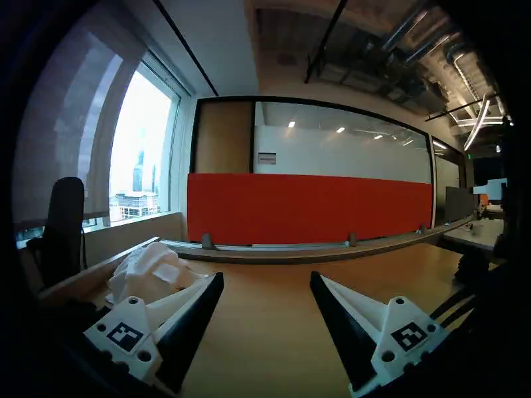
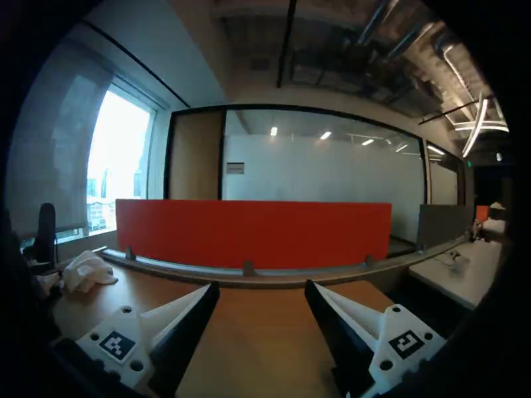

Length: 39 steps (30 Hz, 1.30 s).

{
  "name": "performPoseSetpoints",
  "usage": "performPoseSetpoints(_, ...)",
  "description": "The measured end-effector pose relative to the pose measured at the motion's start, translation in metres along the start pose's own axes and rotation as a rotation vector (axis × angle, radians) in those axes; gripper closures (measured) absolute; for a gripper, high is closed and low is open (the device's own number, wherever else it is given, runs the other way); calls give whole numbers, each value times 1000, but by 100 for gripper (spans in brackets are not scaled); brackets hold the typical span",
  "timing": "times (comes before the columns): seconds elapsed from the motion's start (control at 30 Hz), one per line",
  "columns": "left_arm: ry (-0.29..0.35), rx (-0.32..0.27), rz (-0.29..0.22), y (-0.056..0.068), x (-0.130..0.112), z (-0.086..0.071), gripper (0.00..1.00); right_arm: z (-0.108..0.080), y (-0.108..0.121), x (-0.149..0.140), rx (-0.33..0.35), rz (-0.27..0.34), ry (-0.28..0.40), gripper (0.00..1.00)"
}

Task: Fold towel

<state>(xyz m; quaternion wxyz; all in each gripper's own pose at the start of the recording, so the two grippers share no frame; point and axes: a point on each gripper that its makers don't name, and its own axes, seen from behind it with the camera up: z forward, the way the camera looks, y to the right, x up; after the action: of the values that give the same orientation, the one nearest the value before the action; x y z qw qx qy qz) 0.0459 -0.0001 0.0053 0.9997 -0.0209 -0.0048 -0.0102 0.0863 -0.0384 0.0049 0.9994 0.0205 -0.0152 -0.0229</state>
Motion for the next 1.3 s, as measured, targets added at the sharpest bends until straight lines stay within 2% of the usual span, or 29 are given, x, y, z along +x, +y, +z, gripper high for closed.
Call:
performPoseSetpoints(0.27, 12, 6, 4, 1, -25, -2, 4, -1, 3, -10, -16, -9, 5, 0)
performPoseSetpoints(0.67, 25, 29, -18, -10, -53, -5, 4, -5, 5, -22, -26, -23, 18, 0)
performPoseSetpoints(1.0, 9, 31, -8, -6, -74, -6, 4, -9, 13, -27, -34, -28, 27, 0)
performPoseSetpoints(1.3, 0, 29, 22, -3, -81, -4, 3, -11, 18, -24, -33, -27, 38, 0)
